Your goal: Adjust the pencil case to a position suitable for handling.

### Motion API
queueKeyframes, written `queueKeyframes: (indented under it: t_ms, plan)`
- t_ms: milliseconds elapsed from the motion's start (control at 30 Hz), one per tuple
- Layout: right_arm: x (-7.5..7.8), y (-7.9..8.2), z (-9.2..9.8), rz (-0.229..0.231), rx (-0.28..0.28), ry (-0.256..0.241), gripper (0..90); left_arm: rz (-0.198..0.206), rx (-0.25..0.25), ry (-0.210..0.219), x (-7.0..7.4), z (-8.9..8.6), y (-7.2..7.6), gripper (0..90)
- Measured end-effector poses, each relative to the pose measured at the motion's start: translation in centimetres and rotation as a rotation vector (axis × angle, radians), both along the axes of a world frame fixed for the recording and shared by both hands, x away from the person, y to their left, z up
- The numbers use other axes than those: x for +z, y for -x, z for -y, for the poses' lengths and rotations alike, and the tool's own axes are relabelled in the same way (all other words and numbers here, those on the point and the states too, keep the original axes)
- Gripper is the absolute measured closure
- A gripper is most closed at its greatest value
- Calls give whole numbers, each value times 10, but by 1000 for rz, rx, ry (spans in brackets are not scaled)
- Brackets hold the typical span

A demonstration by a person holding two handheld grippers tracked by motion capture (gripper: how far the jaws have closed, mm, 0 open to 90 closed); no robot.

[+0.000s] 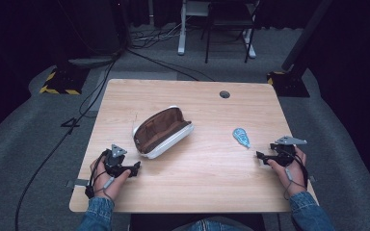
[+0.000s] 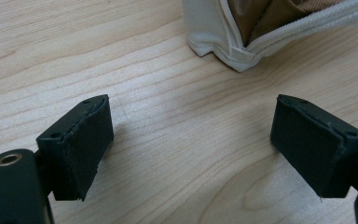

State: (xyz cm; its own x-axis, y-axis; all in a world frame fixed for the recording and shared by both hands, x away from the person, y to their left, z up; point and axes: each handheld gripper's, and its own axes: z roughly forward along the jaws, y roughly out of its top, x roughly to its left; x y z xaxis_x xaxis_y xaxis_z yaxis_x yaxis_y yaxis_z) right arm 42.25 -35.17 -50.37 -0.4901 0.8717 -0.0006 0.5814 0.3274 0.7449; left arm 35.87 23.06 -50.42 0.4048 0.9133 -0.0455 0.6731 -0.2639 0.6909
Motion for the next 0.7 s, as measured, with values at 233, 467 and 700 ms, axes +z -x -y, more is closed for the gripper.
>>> queueKeyframes:
  t_ms: [233,467,700]
  plan:
    - [0,0,0,1,0,0,219,-13,13,45,5,-7,-2,179]
    - [0,-1,0,3,3,0,219,25,21,82,21,-10,-3,190]
    - [0,-1,0,2,3,1,219,62,4,101,35,-9,-5,201]
